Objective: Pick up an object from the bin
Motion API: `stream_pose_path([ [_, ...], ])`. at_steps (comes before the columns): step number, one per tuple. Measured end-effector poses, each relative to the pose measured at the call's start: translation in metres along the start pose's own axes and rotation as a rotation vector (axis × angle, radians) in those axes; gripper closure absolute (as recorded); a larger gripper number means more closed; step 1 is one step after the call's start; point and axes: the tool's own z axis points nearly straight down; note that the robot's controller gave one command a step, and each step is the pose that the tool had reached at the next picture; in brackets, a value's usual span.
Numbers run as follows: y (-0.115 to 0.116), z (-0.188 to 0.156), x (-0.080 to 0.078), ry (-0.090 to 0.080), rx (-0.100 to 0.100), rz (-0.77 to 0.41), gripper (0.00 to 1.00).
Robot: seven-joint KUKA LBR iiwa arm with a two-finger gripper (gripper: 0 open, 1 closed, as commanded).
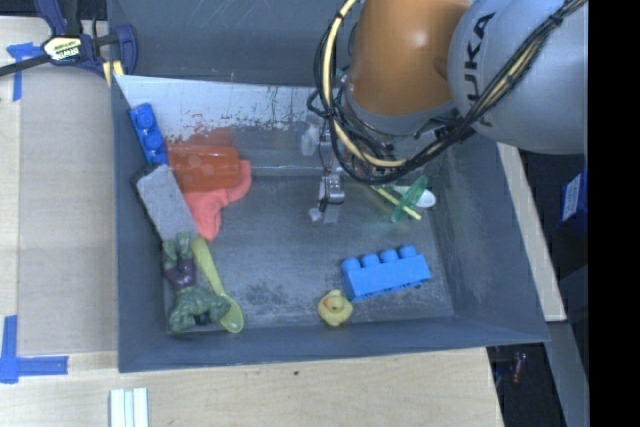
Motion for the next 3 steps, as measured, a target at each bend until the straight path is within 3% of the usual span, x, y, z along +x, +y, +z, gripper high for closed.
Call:
stream_pose_path([
  [1,0.0,-0.005,-0.002,-0.009,0.0,0.002,0.0],
  [2,-0.063,0.002,0.048,-0.007,0.0,0.02,0.0],
  [3,-0.088,-0.009,0.069,-0.014,0.0,-0.06,0.0],
])
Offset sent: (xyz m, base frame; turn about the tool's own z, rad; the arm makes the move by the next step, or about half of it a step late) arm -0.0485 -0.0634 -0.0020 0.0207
